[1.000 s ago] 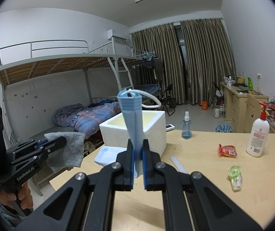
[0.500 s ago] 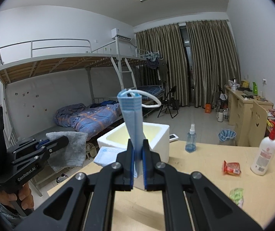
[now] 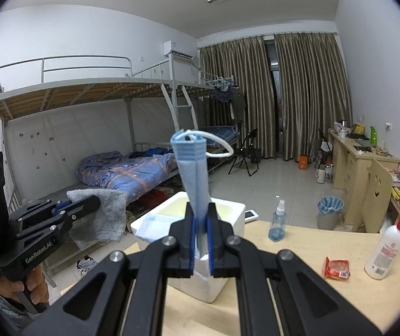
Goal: Organize soft objects
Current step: 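Carry the sock and face mask with both grippers over the white styrofoam box, then open the left gripper to drop the grey sock into the box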
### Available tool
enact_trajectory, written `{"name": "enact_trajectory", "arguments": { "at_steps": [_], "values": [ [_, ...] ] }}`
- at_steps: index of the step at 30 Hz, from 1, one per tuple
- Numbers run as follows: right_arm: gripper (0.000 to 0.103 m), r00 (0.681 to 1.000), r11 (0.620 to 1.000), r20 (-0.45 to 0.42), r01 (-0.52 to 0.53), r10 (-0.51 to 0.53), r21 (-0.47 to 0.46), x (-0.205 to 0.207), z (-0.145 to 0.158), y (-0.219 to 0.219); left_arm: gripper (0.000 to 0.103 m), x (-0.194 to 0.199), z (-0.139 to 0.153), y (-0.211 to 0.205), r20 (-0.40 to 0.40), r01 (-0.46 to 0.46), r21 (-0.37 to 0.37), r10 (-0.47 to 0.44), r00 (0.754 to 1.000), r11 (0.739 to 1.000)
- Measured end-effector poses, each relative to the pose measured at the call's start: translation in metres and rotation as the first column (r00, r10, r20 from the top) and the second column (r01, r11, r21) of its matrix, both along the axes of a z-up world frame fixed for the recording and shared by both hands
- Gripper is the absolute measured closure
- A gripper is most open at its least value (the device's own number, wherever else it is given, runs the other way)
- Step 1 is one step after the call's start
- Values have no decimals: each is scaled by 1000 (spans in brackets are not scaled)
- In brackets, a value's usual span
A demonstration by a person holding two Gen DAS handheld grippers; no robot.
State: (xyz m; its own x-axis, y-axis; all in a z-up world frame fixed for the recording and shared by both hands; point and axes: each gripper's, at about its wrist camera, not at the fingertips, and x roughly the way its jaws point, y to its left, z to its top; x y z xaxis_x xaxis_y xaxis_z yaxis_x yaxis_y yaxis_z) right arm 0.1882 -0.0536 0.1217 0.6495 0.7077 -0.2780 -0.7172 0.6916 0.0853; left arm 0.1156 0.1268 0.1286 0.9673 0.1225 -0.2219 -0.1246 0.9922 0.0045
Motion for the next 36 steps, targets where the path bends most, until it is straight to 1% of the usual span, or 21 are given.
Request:
{"name": "enact_trajectory", "arguments": {
  "at_steps": [9, 15, 21, 27, 32, 36],
  "values": [
    [93, 1000, 1000, -5, 21, -21, 4, 18, 1, -1, 94, 26, -1, 8, -9, 2, 0, -2, 1000, 1000],
    [93, 999, 999, -12, 35, -35, 0, 27, 1, 4, 94, 53, -8, 13, -43, 8, -13, -8, 999, 1000],
    [93, 998, 998, -20, 57, -57, -12, 34, -2, 3, 94, 82, -21, 18, -92, 15, -31, -18, 996, 999],
    [93, 997, 997, -18, 73, -74, -29, 38, -1, 8, 94, 101, -29, 25, -114, 24, -45, -29, 993, 999],
    [93, 996, 996, -33, 79, -80, -35, 43, -4, 11, 94, 117, -37, 27, -140, 30, -45, -36, 990, 999],
    [93, 995, 996, -41, 87, -89, -36, 44, -3, 12, 94, 127, -40, 28, -144, 42, -43, -48, 988, 998]
  ]
}}
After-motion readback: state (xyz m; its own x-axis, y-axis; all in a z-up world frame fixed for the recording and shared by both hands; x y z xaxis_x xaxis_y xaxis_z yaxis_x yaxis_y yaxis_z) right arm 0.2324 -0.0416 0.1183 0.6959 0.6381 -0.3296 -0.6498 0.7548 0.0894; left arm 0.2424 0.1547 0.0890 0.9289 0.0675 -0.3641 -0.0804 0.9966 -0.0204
